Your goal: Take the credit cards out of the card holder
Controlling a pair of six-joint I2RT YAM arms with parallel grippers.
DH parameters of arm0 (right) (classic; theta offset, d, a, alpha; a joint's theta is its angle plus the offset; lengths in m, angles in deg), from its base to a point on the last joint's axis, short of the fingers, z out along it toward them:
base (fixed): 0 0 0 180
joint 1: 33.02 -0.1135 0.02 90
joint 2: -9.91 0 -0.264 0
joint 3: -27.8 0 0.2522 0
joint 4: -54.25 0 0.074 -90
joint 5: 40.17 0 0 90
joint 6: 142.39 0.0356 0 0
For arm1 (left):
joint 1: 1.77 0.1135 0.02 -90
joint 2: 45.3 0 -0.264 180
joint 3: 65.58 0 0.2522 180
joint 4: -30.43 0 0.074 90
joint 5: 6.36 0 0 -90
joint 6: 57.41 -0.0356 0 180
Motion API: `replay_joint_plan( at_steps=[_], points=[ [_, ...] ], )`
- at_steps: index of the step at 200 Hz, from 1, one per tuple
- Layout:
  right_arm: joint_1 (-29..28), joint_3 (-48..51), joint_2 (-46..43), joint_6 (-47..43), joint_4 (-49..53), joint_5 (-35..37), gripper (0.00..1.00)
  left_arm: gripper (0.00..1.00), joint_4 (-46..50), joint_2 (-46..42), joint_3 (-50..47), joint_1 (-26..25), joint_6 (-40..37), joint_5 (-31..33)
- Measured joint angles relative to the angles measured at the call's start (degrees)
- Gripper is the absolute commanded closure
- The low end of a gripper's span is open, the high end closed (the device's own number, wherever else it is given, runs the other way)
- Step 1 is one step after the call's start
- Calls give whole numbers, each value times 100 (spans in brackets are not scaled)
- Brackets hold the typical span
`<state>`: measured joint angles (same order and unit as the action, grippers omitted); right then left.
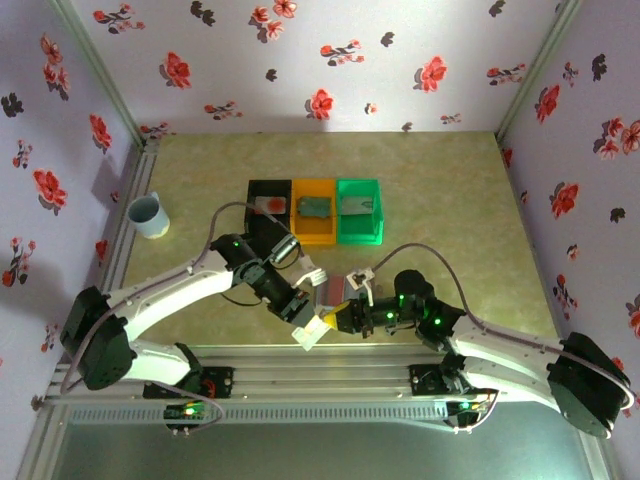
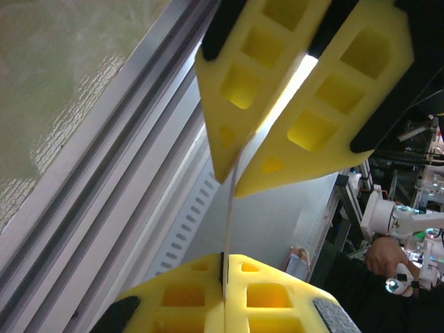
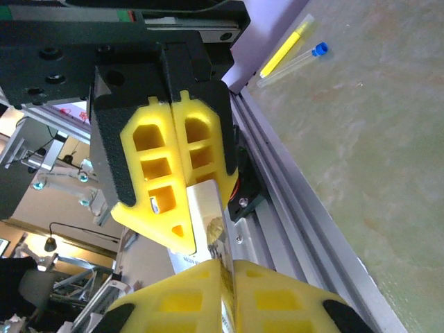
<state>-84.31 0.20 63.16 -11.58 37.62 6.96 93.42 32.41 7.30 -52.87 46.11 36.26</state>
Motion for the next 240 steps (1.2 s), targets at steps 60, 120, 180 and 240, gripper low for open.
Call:
replay_joint_plan(
  at_steps=[60,120,180,240],
  points=[
    [-22,0,-122,-42,-20,-20,100,69,-17,0,22,13,-101,42],
    [-24,28,-911,-227,428,459,100,52,-278,-636,50,560,-20,87],
    [48,177,-2483,-291,1198,1464,100,46,-1663,-2015,-887,1047,1115,221],
    [68,184,-3018,20,1255,2288,100,31,-4640,-2752,-2671,1021,3296,236]
  ],
)
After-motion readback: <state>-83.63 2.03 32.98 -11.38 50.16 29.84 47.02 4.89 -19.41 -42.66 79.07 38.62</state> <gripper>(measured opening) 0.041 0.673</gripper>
